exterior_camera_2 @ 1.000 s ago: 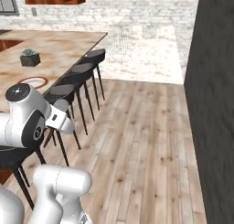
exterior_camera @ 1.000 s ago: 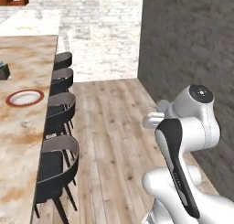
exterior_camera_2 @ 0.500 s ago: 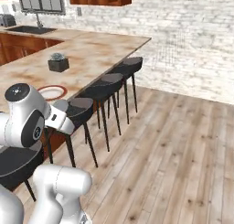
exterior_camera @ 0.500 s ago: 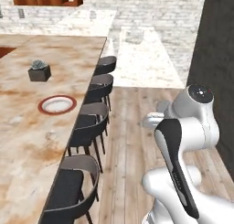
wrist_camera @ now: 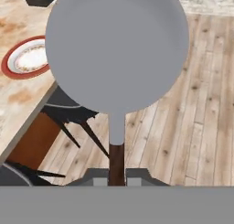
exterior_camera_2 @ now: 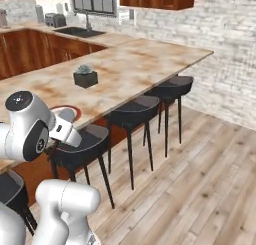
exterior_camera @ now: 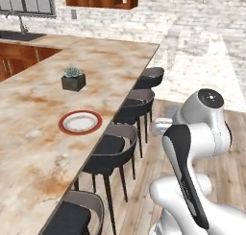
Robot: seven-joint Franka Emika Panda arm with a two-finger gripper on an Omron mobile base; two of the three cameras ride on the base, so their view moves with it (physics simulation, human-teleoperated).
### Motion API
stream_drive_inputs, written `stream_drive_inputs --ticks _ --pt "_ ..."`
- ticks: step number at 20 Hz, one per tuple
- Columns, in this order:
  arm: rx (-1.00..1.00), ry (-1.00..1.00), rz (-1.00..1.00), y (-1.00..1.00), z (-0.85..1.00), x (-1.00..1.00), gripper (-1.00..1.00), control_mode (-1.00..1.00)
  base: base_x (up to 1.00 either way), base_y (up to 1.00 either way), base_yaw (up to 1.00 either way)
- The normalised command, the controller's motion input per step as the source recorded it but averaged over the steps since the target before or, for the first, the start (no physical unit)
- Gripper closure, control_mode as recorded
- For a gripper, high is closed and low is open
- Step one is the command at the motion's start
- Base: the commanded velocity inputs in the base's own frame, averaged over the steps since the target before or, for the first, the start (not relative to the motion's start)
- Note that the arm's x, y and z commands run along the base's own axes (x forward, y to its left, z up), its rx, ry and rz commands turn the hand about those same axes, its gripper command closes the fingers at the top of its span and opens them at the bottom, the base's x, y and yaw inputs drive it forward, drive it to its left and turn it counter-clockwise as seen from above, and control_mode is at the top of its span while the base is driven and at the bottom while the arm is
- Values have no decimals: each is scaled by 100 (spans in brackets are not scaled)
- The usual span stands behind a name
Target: Take the fork and place it on the left side of the plate. Then take the spoon and place it on the right side of the plate. Make sure they're directly next to the plate.
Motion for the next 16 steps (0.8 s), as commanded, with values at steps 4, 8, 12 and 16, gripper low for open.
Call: stream_drive_inputs --ticks 4,8,12,16 --pt "0 0 0 0 0 0 100 100 81 -25 46" --pt "0 0 0 0 0 0 100 100 76 -17 49" --pt "0 0 0 0 0 0 100 100 69 -5 55" --pt "0 0 0 0 0 0 100 100 63 -4 56"
